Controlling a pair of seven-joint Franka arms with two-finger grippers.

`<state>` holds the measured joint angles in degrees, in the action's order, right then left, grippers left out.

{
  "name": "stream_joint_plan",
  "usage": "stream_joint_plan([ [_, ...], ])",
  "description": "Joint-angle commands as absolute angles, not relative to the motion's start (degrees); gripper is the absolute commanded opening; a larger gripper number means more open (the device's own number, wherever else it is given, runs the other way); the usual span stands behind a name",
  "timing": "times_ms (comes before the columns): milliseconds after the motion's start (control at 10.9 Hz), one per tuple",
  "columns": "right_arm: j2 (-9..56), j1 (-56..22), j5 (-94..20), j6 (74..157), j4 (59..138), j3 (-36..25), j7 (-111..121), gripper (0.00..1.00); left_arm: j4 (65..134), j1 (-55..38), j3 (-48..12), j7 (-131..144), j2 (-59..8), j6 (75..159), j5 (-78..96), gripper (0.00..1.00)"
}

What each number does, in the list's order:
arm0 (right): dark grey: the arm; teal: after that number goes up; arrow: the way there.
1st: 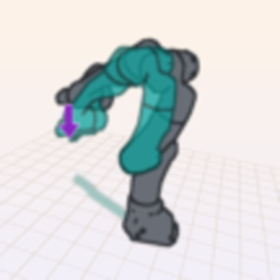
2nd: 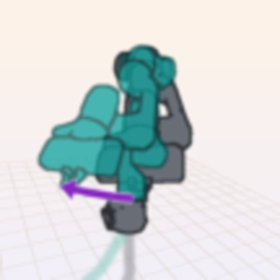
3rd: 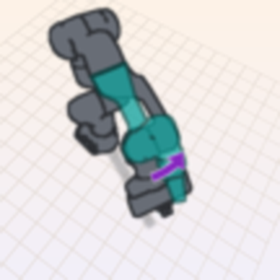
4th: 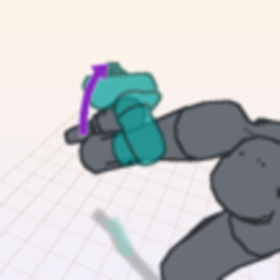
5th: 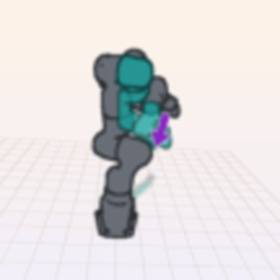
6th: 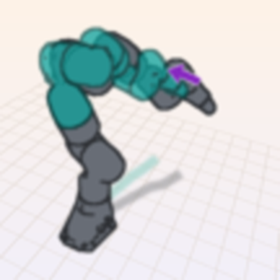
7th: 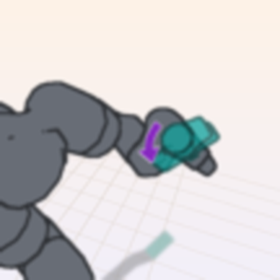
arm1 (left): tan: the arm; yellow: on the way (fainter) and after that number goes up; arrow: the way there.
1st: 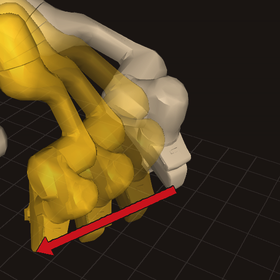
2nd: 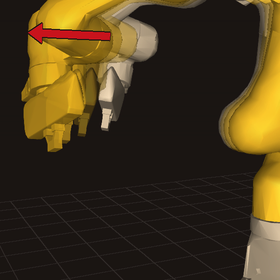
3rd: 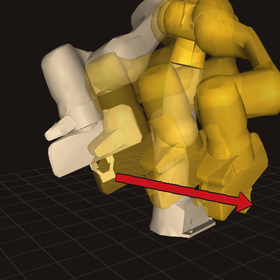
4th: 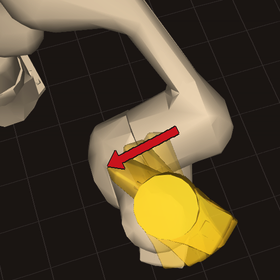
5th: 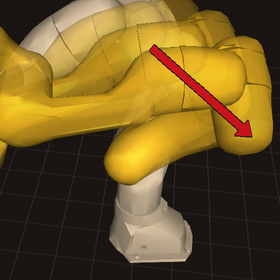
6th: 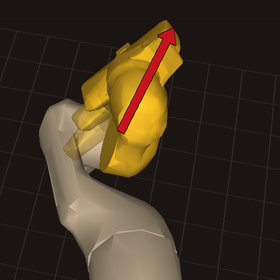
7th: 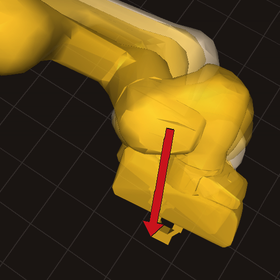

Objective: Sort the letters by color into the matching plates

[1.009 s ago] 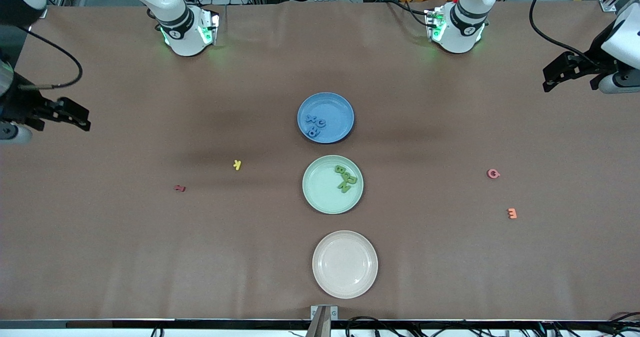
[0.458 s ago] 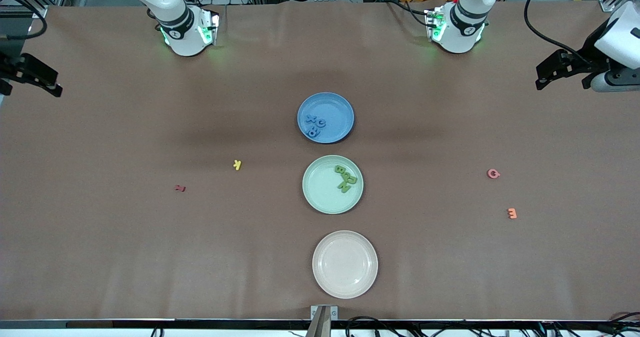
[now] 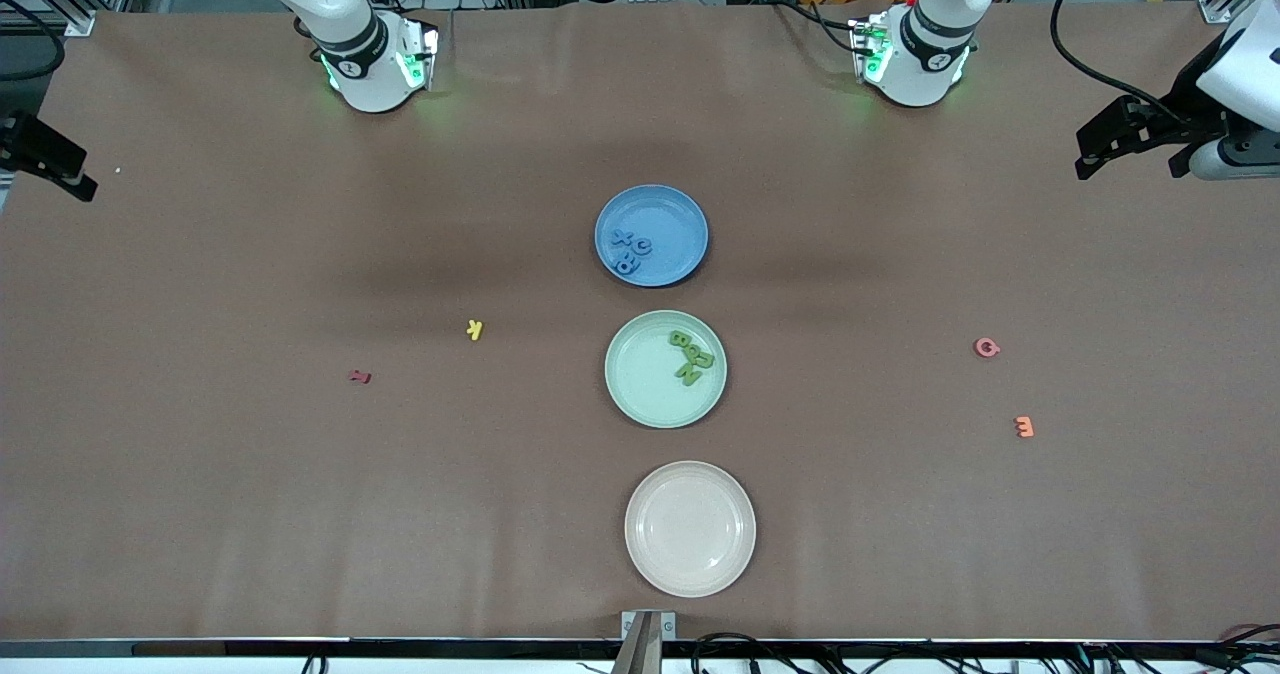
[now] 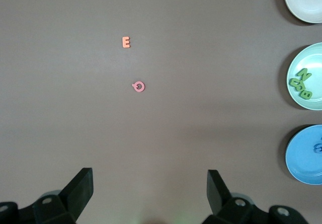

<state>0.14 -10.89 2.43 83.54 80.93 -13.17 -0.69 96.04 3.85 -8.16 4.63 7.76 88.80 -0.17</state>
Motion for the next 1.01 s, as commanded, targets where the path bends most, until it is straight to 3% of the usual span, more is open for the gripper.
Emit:
stream_joint_plan([
  [0,0.53,-10.19,2.99,90.07,86.38,-12.22,-4.73,1.0,95.89,4.31,-8.17,4.13,8.96,89.56,1.05,1.0],
  [275,0.79,-10.9,3.08,93.33,90.17,-12.13,-5.97,1.0,95.8,4.39,-8.17,4.13,9.32,90.18,0.97,1.0],
  [917,1.41,-10.99,2.81,91.06,86.04,-11.78,-6.77,1.0,95.89,4.39,-8.26,4.22,9.4,90.18,1.05,1.0],
])
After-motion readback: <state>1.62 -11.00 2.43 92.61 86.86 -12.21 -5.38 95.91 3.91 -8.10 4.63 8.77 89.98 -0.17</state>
